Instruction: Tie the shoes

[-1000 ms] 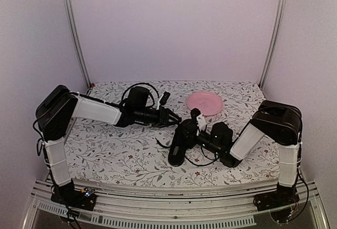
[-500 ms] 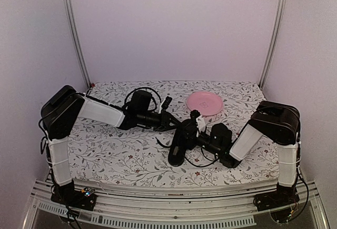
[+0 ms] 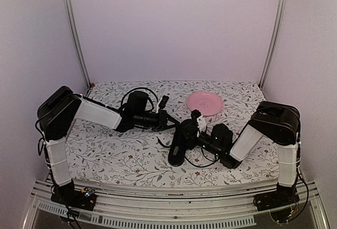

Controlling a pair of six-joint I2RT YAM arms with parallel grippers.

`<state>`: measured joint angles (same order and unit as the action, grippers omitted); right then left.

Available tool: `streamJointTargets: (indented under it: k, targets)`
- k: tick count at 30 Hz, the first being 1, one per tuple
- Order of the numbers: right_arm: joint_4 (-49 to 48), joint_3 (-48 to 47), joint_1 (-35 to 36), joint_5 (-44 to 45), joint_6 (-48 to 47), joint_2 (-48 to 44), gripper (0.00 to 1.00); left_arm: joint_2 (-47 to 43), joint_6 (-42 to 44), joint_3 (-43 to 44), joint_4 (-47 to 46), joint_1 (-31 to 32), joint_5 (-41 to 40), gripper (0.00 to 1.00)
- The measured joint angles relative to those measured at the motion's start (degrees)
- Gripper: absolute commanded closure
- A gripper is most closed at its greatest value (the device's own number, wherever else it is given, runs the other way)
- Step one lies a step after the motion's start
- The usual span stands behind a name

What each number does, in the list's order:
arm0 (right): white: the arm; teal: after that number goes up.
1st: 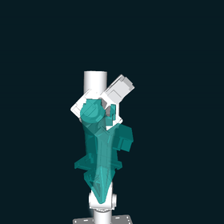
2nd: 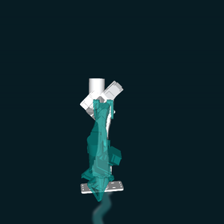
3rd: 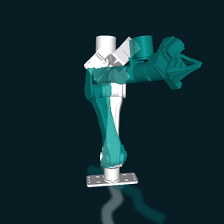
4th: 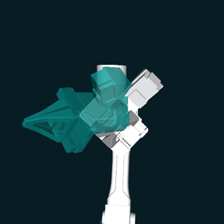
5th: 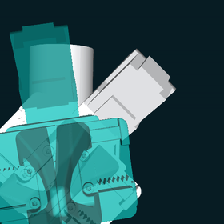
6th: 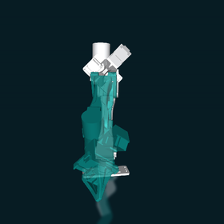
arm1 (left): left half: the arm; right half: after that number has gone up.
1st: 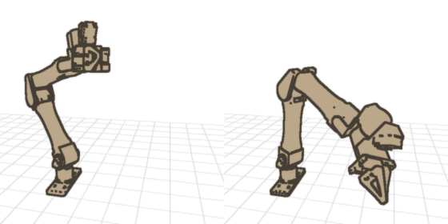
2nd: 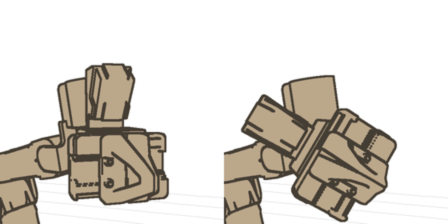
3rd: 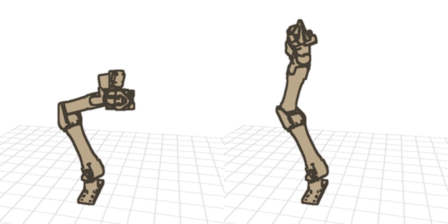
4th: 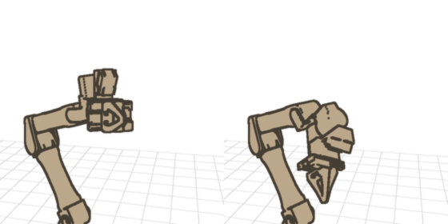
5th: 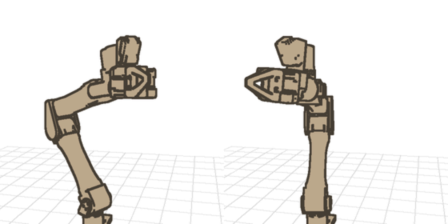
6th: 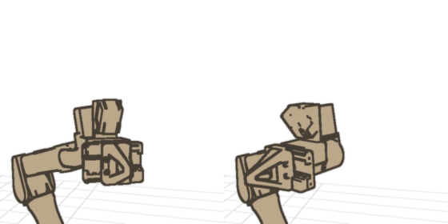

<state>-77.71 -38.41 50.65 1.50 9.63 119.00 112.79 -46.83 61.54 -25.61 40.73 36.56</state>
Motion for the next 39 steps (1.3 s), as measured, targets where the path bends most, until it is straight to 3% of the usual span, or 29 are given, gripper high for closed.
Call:
streamJointTargets:
  k: [5, 8, 11, 16, 20, 27, 33, 39]
  targets:
    - [-0.74, 4.02, -0.11, 1.79, -0.2, -1.07, 0.83, -3.08, -1.11, -2.91, -4.39, -0.02, -0.17, 1.0]
    - [-0.44, 7.15, -0.2, 2.27, -0.09, -3.3, 0.65, -3.41, -1.62, -3.04, -7.23, -0.02, -0.37, 1.0]
    - [1.27, 9.88, -0.2, 2.51, 0.31, -7.06, 0.61, -3.41, -1.97, -3.1, -9.68, -0.02, -0.42, 1.0]
    - [12.24, 11.74, -0.2, 2.12, 1.84, -17.49, 0.58, -3.41, -1.88, -3.72, -12.85, -0.02, -0.42, 1.0]
    - [21.57, 11.78, -0.22, 0.04, 3.28, -25.4, 0.45, -3.41, -1.09, -4.61, -14.47, -0.02, -0.39, 1.0]
    - [34.82, 7.93, -2.47, -6.82, 3.48, -32.13, 0.48, -3.41, 0.74, -4.72, -15.39, -0.04, 0.87, 1.0]
    - [43.47, -4.59, -4.83, -10.45, 1.62, -27.23, 0.51, -3.41, 1.33, -4.68, -15.3, -0.04, 1.7, 1.0]
    - [47.54, -8.83, -6.58, -15.28, -1.16, -21.18, 0.56, -3.41, 1.6, -4.68, -15.28, -0.04, 1.86, 1.0]
